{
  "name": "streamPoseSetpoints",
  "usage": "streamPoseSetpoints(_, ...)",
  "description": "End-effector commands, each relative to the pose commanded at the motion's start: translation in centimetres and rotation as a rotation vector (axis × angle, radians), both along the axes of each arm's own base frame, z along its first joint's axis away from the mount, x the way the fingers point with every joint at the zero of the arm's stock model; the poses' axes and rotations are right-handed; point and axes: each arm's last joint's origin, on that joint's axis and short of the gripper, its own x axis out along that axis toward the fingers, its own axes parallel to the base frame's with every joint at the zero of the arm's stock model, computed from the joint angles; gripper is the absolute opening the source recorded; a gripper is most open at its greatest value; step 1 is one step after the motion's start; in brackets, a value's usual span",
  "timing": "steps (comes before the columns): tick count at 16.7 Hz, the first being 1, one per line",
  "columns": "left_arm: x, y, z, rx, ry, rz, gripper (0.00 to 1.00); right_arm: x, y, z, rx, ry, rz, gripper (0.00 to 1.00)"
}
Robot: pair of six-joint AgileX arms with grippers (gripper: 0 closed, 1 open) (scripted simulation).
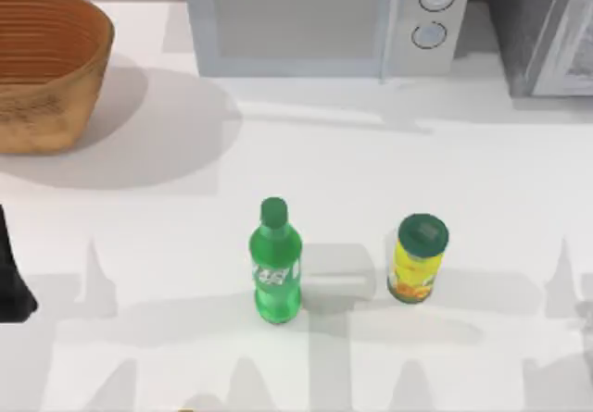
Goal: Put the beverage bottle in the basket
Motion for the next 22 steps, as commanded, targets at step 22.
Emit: streamPoseSetpoints(22,5.1,-9.9,-5.0,0.047,0.140,-0.659,1.00,0.0,0.0,0.0,0.000,0.000,0.000,1.00)
